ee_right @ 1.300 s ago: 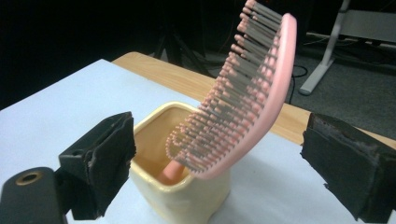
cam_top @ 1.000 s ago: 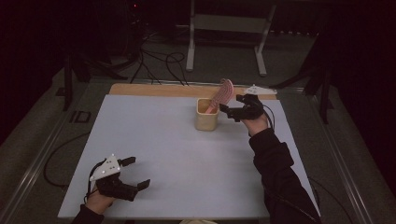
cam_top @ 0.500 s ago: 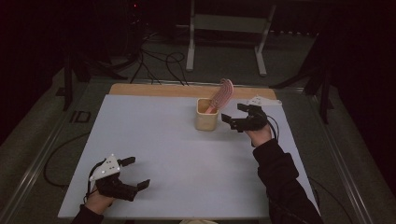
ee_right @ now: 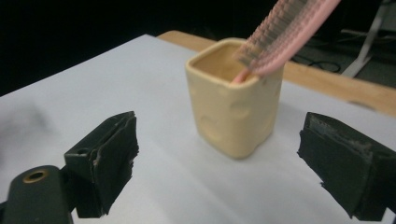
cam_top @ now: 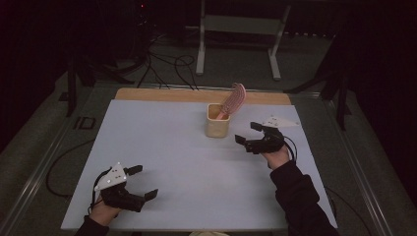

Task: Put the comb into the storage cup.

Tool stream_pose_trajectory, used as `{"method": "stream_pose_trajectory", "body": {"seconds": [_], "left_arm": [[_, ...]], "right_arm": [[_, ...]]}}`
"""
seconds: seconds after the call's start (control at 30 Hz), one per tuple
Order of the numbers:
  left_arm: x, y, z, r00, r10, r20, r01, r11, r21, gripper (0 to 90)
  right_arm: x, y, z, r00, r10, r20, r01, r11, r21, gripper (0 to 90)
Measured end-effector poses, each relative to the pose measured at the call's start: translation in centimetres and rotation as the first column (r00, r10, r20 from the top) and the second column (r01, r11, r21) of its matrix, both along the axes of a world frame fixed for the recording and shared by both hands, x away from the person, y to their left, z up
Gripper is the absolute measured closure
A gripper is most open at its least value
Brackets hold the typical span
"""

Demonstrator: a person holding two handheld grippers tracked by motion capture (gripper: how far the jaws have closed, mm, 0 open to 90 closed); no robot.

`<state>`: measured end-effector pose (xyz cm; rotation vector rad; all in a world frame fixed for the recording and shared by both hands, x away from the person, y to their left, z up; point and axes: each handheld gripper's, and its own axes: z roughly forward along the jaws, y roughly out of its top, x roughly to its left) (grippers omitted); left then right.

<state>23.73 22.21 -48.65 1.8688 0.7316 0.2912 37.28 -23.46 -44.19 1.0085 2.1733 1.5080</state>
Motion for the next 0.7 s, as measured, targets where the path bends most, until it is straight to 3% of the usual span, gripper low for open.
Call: {"method": "stream_pose_trajectory", "body": {"seconds": [0.2, 0.33, 0.7], "left_arm": [[0.0, 0.0, 0.0, 1.0000, 0.002, 0.001, -0.002, 1.0000, 0.000, 0.2], [0.0, 0.0, 0.0, 1.0000, 0.000, 0.000, 0.000, 1.0000, 0.002, 0.2], [0.0, 0.0, 0.0, 1.0000, 0.001, 0.001, -0.001, 1.0000, 0.003, 0.2]], "right_arm": [[-1.4, -0.5, -1.0, 0.9997, 0.017, -0.016, -0.017, 1.000, -0.009, 10.3], [-2.2, -0.6, -1.6, 0.9989, 0.046, 0.004, -0.046, 0.998, -0.036, 10.4], [-4.5, -1.0, -3.4, 0.9962, 0.084, -0.023, -0.085, 0.995, -0.057, 10.1]]}}
